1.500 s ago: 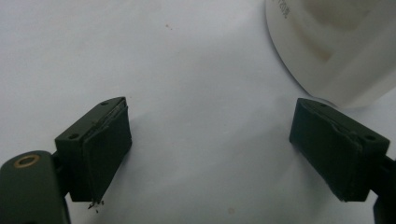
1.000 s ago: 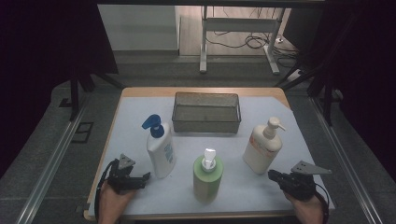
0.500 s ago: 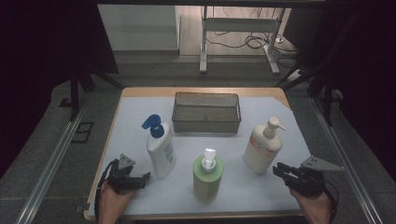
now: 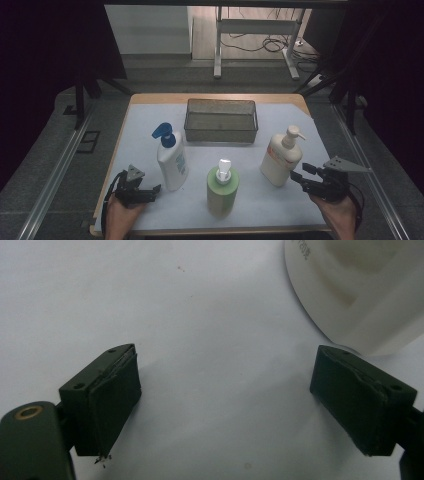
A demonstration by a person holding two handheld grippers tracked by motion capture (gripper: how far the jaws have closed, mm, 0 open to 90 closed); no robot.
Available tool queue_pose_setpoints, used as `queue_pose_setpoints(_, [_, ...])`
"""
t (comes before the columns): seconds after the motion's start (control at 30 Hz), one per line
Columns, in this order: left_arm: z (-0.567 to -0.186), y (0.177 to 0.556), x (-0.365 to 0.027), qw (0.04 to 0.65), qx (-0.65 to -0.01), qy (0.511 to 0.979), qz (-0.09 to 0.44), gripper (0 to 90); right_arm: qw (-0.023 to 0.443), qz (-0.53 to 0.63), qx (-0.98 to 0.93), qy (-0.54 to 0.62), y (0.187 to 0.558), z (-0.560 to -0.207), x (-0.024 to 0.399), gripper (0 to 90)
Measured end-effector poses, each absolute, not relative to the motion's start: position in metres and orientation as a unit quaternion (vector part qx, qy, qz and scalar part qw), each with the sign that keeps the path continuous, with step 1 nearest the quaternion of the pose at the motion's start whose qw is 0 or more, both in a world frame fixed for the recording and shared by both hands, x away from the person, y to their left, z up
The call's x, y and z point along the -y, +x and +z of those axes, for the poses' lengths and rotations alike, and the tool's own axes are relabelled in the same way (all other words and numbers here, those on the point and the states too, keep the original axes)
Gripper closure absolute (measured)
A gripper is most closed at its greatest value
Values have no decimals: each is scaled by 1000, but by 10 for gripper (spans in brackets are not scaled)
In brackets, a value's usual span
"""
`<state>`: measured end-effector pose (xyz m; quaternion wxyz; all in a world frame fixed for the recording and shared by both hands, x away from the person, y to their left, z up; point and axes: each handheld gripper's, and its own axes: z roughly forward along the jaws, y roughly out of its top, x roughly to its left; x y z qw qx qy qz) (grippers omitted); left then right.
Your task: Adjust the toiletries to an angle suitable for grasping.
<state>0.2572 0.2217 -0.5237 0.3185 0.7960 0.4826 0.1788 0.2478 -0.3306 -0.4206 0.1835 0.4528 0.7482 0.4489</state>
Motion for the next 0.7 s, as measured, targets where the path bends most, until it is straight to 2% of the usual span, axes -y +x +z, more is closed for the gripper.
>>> queue_pose_setpoints(0.33, [-524,257,-222,318,-483,796,179,125,200,450,-750,440,262,-415,313,295])
queue_pose_setpoints(0.7, [-524,257,-222,319,-483,796,178,125,224,434,-759,430,285,-417,295,279])
